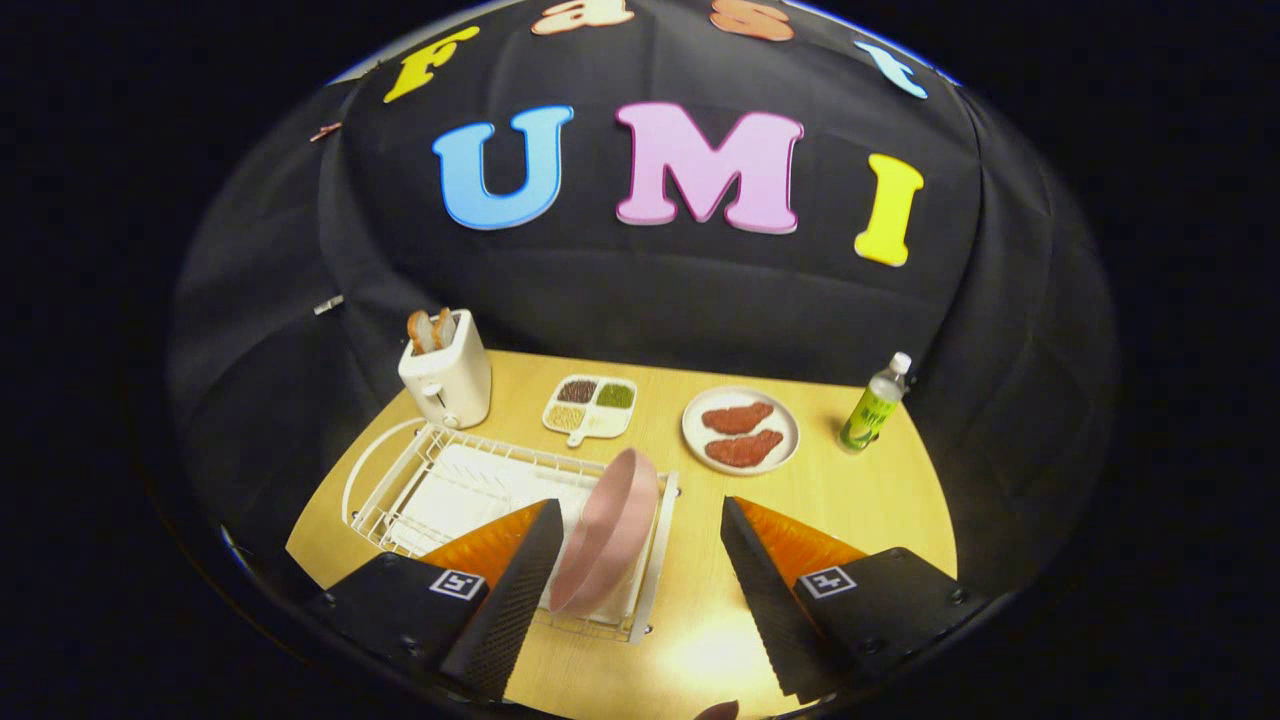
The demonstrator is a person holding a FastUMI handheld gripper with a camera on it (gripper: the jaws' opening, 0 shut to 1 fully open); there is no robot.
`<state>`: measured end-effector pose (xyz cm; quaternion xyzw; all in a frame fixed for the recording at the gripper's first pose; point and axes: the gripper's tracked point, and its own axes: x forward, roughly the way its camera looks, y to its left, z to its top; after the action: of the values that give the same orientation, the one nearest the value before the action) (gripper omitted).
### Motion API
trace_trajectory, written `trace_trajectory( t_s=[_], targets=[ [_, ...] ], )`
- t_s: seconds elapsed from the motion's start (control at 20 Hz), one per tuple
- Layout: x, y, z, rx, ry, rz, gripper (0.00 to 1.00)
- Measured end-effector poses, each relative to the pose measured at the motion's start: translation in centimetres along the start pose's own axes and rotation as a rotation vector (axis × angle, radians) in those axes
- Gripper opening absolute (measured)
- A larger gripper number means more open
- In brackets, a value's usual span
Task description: Take the plate from the dish rack, then take the spoon from the basket and place it into the plate.
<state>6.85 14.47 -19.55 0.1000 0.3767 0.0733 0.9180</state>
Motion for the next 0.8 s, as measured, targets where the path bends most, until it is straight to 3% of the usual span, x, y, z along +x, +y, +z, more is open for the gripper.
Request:
trace_trajectory(
  t_s=[0.15, 0.3, 0.45, 0.65, 0.8],
  targets=[
    [3.2, 1.6, -2.6, 0.073, 0.118, -0.004, 0.96],
    [5.5, 1.3, -4.7, 0.102, 0.204, -0.065, 0.92],
    [7.4, 0.7, -6.1, 0.087, 0.260, -0.137, 0.73],
    [8.3, -0.5, -7.5, 0.119, 0.321, -0.256, 0.36],
    [7.7, -0.1, -7.1, 0.160, 0.359, -0.286, 0.31]
  ],
)
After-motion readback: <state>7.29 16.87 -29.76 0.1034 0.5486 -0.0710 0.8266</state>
